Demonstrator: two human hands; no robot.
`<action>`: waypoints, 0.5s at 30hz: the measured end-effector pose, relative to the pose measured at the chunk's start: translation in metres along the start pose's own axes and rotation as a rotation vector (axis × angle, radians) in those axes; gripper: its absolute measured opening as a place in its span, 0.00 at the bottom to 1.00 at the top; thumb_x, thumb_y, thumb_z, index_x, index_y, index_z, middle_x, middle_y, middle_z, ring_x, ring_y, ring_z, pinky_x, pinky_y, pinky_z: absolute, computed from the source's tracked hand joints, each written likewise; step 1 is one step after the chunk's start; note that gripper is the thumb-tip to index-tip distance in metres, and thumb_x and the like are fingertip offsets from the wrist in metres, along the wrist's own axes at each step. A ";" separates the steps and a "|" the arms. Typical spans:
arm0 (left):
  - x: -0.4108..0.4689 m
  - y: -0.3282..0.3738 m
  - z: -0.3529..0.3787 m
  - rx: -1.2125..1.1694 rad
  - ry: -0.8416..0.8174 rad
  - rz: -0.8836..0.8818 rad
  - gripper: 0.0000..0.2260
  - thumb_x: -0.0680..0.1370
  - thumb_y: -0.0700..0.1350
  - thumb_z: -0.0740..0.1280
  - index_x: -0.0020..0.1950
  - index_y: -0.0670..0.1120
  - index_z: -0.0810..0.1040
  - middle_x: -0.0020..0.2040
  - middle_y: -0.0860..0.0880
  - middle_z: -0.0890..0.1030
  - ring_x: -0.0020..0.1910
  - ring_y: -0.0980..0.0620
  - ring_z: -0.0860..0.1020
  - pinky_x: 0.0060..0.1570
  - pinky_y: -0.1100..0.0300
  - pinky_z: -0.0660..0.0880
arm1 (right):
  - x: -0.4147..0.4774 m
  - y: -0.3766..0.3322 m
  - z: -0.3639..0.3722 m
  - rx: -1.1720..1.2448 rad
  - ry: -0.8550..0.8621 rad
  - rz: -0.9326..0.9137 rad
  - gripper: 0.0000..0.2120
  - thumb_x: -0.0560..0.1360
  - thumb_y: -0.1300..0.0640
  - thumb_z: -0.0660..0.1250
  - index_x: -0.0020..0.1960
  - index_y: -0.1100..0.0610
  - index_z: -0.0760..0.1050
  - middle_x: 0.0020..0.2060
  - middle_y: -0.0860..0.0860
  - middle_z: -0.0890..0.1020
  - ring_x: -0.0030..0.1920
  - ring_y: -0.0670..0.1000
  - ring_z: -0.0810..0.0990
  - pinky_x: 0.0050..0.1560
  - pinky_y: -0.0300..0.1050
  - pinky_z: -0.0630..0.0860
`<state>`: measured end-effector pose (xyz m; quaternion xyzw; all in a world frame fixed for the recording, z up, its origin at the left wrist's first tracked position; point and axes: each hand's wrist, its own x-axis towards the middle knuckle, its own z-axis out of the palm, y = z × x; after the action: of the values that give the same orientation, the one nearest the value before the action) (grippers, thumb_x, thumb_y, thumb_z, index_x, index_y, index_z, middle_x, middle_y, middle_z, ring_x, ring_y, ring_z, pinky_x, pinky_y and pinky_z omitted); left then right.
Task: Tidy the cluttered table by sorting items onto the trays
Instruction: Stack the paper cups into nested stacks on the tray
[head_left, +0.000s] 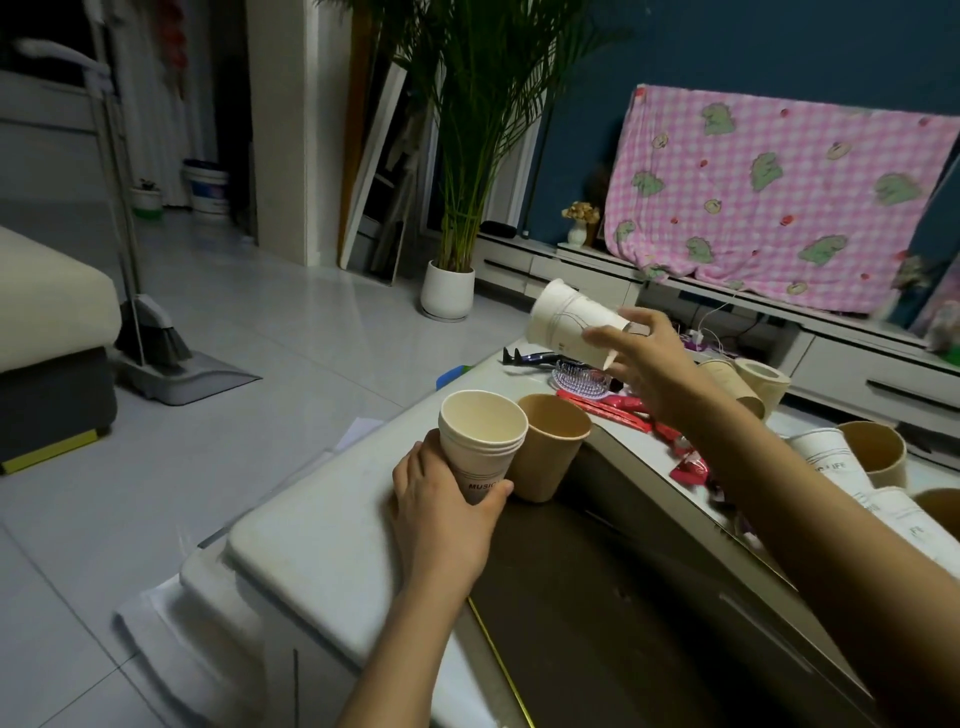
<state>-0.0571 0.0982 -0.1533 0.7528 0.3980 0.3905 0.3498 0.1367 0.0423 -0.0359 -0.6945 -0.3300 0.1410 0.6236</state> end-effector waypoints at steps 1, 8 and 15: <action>0.000 0.001 -0.001 -0.002 -0.008 -0.004 0.33 0.70 0.54 0.72 0.69 0.45 0.63 0.68 0.48 0.68 0.70 0.51 0.60 0.66 0.58 0.60 | -0.012 -0.009 0.000 0.021 -0.111 0.007 0.31 0.68 0.60 0.72 0.66 0.56 0.63 0.59 0.58 0.70 0.57 0.57 0.76 0.53 0.47 0.77; -0.004 0.003 -0.005 -0.036 -0.007 -0.009 0.33 0.70 0.51 0.72 0.70 0.45 0.63 0.67 0.48 0.69 0.69 0.50 0.62 0.67 0.56 0.61 | -0.066 -0.050 0.020 -0.881 -0.601 -0.251 0.36 0.69 0.53 0.72 0.71 0.45 0.57 0.61 0.51 0.67 0.58 0.51 0.71 0.52 0.39 0.74; -0.002 0.000 -0.004 -0.036 0.022 0.022 0.32 0.67 0.53 0.74 0.67 0.47 0.68 0.64 0.47 0.73 0.66 0.47 0.68 0.63 0.50 0.68 | -0.076 -0.076 0.061 -1.252 -0.687 -0.490 0.38 0.71 0.53 0.71 0.73 0.41 0.54 0.69 0.52 0.59 0.66 0.54 0.64 0.58 0.44 0.70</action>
<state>-0.0617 0.0974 -0.1523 0.7465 0.3865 0.4096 0.3544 0.0222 0.0417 0.0094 -0.7428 -0.6694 -0.0071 -0.0122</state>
